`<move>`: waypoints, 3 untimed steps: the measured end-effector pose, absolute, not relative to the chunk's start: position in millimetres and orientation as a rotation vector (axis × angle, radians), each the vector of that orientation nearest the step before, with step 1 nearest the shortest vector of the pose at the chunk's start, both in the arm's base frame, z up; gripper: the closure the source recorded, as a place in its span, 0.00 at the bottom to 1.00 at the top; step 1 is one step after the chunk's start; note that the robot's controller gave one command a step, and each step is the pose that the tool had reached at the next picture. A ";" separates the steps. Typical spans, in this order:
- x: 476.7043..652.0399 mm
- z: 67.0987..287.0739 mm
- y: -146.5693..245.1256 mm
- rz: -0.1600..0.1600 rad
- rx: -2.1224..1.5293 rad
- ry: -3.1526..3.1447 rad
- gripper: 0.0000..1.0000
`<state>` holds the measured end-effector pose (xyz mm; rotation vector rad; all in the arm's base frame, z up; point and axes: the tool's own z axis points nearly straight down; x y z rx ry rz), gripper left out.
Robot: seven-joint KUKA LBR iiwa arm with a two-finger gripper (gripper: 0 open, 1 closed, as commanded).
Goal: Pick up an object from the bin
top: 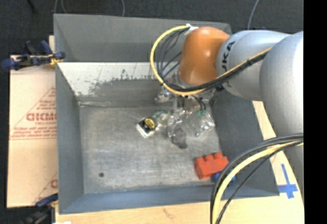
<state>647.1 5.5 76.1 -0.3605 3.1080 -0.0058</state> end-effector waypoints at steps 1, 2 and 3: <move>648.0 77.4 4.5 -0.005 -0.356 3.106 1.00; 646.9 75.7 4.6 -0.004 -0.357 3.109 0.00; 647.8 77.2 4.7 -0.004 -0.356 3.106 1.00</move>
Offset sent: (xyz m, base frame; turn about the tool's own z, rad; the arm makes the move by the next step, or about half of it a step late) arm 0.0000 0.0000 0.0000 0.0000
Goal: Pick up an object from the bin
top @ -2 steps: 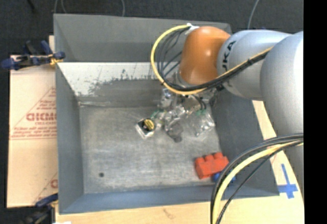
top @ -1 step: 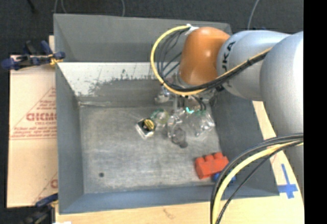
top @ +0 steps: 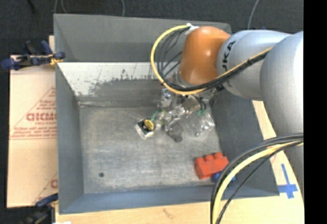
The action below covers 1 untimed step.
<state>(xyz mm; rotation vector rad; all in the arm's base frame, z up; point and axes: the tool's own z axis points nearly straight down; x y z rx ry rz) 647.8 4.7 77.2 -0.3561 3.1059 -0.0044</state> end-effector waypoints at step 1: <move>652.7 246.7 -10.5 -0.006 -0.364 3.106 1.00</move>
Offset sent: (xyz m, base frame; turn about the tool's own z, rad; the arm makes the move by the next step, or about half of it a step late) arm 0.0020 -0.0132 0.1625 -0.0092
